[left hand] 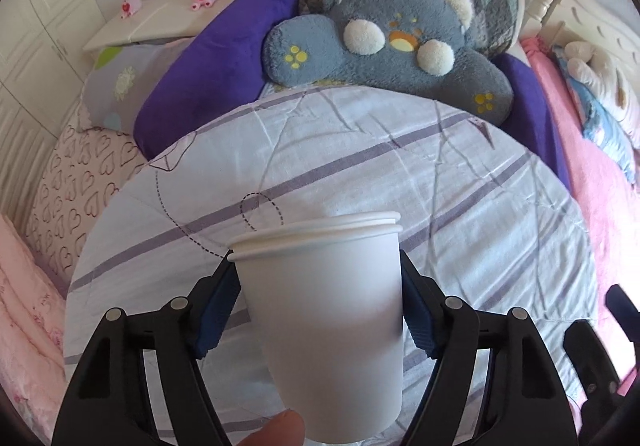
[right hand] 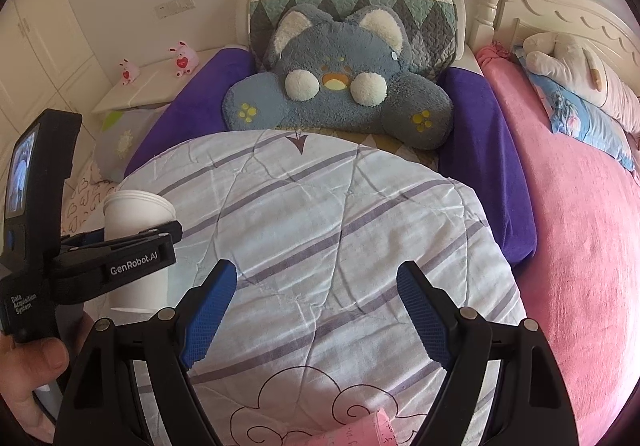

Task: Flip cup upright
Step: 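Rotate the left tool to turn the white cup opening up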

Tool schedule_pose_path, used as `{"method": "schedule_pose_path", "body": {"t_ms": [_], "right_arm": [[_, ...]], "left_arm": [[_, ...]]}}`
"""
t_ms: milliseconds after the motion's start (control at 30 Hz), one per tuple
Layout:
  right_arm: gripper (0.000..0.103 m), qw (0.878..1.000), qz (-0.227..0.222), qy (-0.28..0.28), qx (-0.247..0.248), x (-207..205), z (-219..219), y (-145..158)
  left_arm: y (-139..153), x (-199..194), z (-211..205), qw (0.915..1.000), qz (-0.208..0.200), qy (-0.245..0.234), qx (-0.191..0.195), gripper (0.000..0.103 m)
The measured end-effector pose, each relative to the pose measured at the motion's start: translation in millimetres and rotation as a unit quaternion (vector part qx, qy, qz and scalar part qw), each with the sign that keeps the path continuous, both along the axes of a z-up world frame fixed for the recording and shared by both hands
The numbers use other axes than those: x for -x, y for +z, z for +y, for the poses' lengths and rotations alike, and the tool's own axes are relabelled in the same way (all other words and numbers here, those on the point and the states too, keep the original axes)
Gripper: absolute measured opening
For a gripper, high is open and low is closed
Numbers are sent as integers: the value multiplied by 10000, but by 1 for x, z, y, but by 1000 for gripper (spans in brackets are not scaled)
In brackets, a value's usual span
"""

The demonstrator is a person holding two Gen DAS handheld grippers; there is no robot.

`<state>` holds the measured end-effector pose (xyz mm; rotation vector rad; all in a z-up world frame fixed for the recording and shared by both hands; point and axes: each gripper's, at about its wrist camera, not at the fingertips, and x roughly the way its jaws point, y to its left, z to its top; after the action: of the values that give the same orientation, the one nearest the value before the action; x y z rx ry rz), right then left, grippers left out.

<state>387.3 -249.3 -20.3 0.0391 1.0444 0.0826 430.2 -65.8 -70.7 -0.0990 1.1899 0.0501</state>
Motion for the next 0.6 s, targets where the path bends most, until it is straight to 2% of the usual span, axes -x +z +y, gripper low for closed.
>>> {"method": "schedule_pose_path", "body": {"t_ms": [200,333,467,600], "right_arm": [[83,10000,-29,-30,-16,3,0,4],[83,10000,-57,-32,-23,5,1,7],[83,9999,-106,-51,-67,9,1,10],[83,9998,-133,-86,-90,15,-1,13]], "left_arm": [[13,3,-4,9995,-241,-181,35,74],[31,11,-6,9979,-576,-285,-31,74],[57,24,-9,9926,-1143,-366,-183,74],[74,42,-7,9827,-1800,-371,-236,75]]}}
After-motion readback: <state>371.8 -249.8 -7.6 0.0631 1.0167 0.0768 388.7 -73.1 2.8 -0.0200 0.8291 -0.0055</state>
